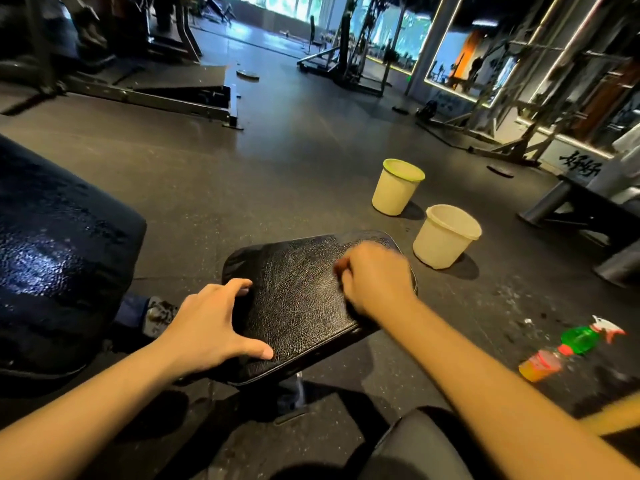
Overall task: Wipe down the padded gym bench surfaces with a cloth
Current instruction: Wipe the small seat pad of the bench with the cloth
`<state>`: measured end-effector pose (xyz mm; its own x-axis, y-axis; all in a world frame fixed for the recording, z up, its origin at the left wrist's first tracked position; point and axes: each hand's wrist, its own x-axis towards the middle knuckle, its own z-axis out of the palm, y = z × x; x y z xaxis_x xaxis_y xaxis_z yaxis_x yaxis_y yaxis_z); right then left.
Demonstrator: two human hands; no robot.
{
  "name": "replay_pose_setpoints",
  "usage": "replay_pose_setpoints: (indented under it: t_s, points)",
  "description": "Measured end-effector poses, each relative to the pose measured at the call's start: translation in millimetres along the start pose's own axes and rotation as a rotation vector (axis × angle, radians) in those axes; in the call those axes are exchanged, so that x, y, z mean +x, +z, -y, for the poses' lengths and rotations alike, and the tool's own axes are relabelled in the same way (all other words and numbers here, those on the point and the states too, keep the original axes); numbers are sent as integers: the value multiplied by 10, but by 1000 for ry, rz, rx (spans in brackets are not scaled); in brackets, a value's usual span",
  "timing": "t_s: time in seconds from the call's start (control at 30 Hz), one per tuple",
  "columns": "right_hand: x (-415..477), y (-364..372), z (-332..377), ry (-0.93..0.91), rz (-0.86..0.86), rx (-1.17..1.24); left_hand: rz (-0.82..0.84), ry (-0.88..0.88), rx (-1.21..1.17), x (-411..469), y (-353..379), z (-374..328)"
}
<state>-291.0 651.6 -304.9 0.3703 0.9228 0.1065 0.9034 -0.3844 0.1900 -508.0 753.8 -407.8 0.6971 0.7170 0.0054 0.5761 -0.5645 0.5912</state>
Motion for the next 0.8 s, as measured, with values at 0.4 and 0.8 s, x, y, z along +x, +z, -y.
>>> replay_pose_setpoints:
  t_s: [0.4,0.8]
  points:
    - [-354,40,160,-158,66,97,-4,6,8,41,-28,-97]
    - [-65,224,613,-251,47,51,4,-40,-31,-21,8,-46]
